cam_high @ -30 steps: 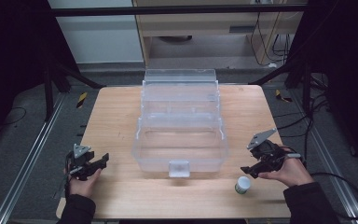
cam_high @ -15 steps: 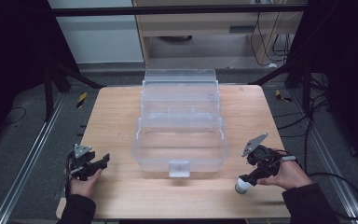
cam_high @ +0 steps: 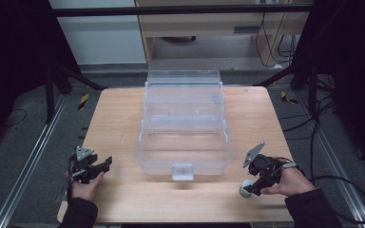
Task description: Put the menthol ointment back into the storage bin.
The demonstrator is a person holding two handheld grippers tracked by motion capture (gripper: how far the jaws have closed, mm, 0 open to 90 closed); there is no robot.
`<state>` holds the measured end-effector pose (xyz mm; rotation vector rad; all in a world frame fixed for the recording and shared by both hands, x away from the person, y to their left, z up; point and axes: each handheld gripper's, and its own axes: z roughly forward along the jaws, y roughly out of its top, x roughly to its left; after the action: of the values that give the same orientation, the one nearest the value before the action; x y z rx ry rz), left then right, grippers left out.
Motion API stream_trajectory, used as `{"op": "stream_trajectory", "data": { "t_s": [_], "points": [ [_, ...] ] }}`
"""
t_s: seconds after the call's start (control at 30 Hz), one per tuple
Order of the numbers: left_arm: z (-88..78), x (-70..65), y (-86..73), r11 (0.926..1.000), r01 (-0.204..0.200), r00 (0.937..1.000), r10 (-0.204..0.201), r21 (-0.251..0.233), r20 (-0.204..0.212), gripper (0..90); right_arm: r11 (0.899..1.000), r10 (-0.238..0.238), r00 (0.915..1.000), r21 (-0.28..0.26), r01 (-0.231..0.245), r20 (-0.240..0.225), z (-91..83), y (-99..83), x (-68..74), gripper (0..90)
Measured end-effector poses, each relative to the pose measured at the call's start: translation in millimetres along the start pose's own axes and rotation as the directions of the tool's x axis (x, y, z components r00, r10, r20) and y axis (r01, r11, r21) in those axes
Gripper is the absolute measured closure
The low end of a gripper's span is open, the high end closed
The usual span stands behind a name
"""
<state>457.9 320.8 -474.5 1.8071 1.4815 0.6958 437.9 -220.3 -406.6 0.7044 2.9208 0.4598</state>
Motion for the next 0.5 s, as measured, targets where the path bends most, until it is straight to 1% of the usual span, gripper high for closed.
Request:
{"op": "stream_trajectory", "data": {
  "t_s": [0.17, 0.27, 0.3, 0.33, 0.5],
  "points": [
    [0.3, 0.1, -0.1, 1.0000, -0.002, 1.0000, 0.002, 0.001, 0.000, 37.4, 1.000, 0.003, 0.9999, 0.022, -0.003, -0.011, 4.3, -1.2, 1.8, 32.4],
    [0.7, 0.2, -0.2, 1.0000, -0.004, 1.0000, 0.004, 0.004, -0.001, 37.4, 0.999, -0.011, 0.9998, 0.032, 0.012, -0.016, 8.5, -2.7, 2.2, 33.3],
    [0.8, 0.1, -0.2, 1.0000, -0.005, 1.0000, 0.005, 0.004, -0.003, 37.5, 0.999, -0.008, 0.9999, 0.037, 0.009, -0.015, 9.1, -2.7, 2.8, 33.7],
    [0.9, 0.0, -0.2, 1.0000, -0.001, 1.0000, 0.001, 0.002, -0.002, 37.5, 0.999, -0.012, 0.9997, 0.037, 0.012, -0.022, 10.5, -3.1, 2.8, 34.7],
    [0.4, 0.0, 0.0, 1.0000, -0.004, 1.0000, 0.004, 0.002, -0.003, 37.5, 0.999, -0.018, 0.9995, 0.036, 0.019, -0.028, 13.6, -2.6, 2.5, 36.9]
  ]
}}
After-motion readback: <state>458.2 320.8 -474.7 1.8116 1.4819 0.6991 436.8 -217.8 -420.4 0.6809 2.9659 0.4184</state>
